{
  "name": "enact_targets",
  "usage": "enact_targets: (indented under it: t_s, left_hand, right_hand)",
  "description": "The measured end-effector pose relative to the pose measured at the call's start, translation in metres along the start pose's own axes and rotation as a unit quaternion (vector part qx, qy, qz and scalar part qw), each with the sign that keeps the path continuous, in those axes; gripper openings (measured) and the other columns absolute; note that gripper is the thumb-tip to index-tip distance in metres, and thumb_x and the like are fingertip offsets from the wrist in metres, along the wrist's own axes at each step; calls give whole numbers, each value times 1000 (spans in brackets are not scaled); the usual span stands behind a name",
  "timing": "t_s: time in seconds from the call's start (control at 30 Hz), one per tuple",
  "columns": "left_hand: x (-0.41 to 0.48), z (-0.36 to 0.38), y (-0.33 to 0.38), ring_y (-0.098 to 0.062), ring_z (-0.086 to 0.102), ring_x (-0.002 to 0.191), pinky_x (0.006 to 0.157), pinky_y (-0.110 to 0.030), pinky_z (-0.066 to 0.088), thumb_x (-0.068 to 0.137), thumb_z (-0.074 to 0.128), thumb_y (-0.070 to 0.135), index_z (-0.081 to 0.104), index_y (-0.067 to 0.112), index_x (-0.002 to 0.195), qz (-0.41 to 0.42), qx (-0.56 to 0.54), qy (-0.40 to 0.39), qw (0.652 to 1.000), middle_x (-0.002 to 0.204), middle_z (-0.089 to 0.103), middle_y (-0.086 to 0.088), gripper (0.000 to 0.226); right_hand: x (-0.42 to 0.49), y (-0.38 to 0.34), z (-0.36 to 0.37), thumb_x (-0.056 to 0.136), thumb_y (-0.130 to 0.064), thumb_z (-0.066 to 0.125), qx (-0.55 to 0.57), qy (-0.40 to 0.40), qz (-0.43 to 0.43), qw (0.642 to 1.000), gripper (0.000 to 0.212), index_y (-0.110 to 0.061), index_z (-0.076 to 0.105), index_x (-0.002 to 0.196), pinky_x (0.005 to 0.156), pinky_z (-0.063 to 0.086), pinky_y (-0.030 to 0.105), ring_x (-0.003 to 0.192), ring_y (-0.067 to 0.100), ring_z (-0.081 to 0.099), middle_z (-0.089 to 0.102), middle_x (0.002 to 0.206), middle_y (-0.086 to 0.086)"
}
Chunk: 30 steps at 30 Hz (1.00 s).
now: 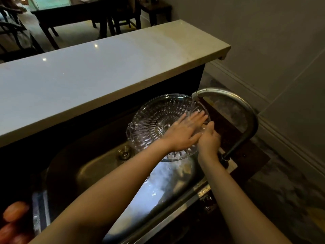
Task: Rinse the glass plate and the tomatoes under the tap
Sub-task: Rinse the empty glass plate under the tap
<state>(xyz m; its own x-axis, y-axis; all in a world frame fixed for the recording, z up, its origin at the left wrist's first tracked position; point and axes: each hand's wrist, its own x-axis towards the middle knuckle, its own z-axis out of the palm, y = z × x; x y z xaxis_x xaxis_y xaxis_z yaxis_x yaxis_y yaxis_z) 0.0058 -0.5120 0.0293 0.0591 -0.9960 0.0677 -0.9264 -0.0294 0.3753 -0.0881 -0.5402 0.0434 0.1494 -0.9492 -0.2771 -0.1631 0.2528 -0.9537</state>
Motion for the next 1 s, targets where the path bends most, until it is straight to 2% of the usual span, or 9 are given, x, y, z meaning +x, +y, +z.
enact_targets:
  t_s: [0.07, 0.2, 0.4, 0.57, 0.73, 0.8, 0.9, 0.93, 1.0]
  left_hand:
    - [6, -4, -12, -11, 1, 146, 120, -38, -5, 98, 23, 43, 7, 25, 149, -29, 30, 15, 999, 159, 5, 4, 57]
    - [3, -27, -59, -11, -1, 146, 118, -42, -3, 97, 14, 48, 6, 28, 149, -107, 32, 38, 993, 159, 3, 7, 55]
    - [-58, -32, -95, -15, -8, 146, 117, -41, -9, 96, 14, 53, 3, 28, 149, -271, 75, -24, 959, 159, -6, 6, 60]
    - [-77, 2, -11, -12, -19, 143, 114, -35, -15, 97, 15, 51, -14, 29, 144, -168, -36, -36, 984, 151, -22, 7, 60]
    - [-69, -13, -8, -11, -16, 144, 120, -35, -6, 100, 19, 41, -4, 22, 149, -162, -66, -73, 982, 158, -14, 4, 57]
    - [-62, -18, -11, -10, -16, 144, 118, -34, -9, 101, 21, 37, -3, 23, 149, -137, -68, -78, 985, 158, -13, 5, 56]
    - [-39, -20, -11, -10, -11, 146, 117, -34, -11, 101, 22, 33, 0, 22, 150, -105, -40, -40, 993, 159, -7, 4, 54]
    - [-29, -21, -11, -10, -9, 146, 117, -33, -10, 101, 22, 33, 1, 21, 150, -101, -32, -22, 994, 160, -4, 2, 54]
    - [-11, -23, -16, -9, -5, 146, 117, -32, -7, 100, 23, 38, 3, 22, 150, -84, -22, 0, 996, 160, 0, 2, 56]
  right_hand:
    - [1, -2, -3, 99, -41, 28, 7, -4, -5, 1000, 46, -23, 64, 76, 78, 56, 43, 80, 24, 67, 68, 77, 3]
    - [-4, -4, -2, 99, -41, 28, 12, -24, -16, 1000, 48, -20, 67, 80, 52, 45, 28, 55, 21, 59, 67, 59, 2]
    - [8, -17, -2, 99, -43, 25, 18, 32, -22, 999, 51, -14, 67, 93, 42, 42, 21, 38, 6, 54, 65, 57, 3]
    - [23, -17, -5, 98, -46, 27, 18, 59, -44, 997, 50, -17, 68, 93, 44, 41, 22, 41, 11, 54, 64, 51, 0]
    - [21, -12, 8, 98, -45, 26, 20, 63, -14, 998, 53, -14, 69, 94, 44, 44, 20, 43, 8, 60, 66, 58, 1]
    - [16, -10, 12, 98, -44, 27, 13, 45, -13, 999, 50, -16, 67, 90, 44, 46, 18, 49, 5, 63, 70, 71, 7]
    - [-2, -4, 19, 98, -43, 28, -22, -22, -2, 1000, 48, -17, 67, 87, 68, 54, 33, 77, 19, 68, 71, 89, 10]
    - [-7, -2, 20, 98, -43, 29, -25, -39, 1, 999, 48, -18, 67, 83, 71, 55, 36, 78, 21, 68, 71, 84, 8]
    - [-13, -4, 20, 98, -42, 30, -11, -41, 10, 999, 46, -22, 63, 72, 64, 55, 32, 71, 20, 68, 68, 71, 2]
